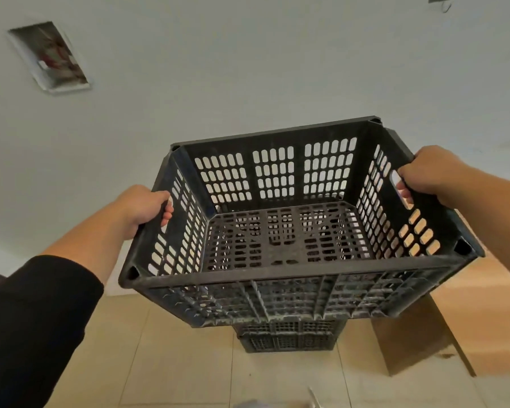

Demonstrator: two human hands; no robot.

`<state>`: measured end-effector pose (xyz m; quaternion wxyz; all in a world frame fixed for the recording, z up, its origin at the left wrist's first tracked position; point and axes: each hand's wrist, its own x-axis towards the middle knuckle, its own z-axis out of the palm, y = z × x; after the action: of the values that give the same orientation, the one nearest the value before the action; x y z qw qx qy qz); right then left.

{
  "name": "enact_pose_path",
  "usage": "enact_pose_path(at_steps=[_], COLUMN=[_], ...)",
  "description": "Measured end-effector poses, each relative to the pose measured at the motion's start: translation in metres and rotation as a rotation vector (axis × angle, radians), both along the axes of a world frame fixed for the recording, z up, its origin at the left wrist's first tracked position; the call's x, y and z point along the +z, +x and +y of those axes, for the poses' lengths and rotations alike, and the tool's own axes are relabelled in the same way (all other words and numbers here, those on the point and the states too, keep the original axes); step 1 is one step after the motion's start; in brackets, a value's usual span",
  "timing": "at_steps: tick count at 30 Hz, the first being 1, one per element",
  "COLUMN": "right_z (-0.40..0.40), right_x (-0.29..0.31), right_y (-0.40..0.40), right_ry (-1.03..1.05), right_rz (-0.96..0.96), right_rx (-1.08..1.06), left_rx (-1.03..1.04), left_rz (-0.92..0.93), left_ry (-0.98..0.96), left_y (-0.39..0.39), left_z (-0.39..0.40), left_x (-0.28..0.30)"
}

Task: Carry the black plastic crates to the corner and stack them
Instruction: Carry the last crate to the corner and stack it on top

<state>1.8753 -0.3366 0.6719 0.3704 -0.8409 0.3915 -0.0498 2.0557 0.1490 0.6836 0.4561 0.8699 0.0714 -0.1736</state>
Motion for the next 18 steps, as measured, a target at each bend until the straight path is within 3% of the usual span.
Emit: enact_pose_path(at_steps=[10,18], right_z=[-0.009,-0.021], right_x=[-0.001,-0.023], right_y=[0.082,0.119], right_ry=[-0.145,-0.177], right_rz=[-0.003,0.101], right_rx=[-0.054,-0.067], left_rx=[-0.093,-0.144], left_rz=[-0.008,0.001], left_ry=[0.082,0.142], left_y=[0.110,0.162], left_z=[-0.041,-0.078], left_x=[-0.018,-0.032])
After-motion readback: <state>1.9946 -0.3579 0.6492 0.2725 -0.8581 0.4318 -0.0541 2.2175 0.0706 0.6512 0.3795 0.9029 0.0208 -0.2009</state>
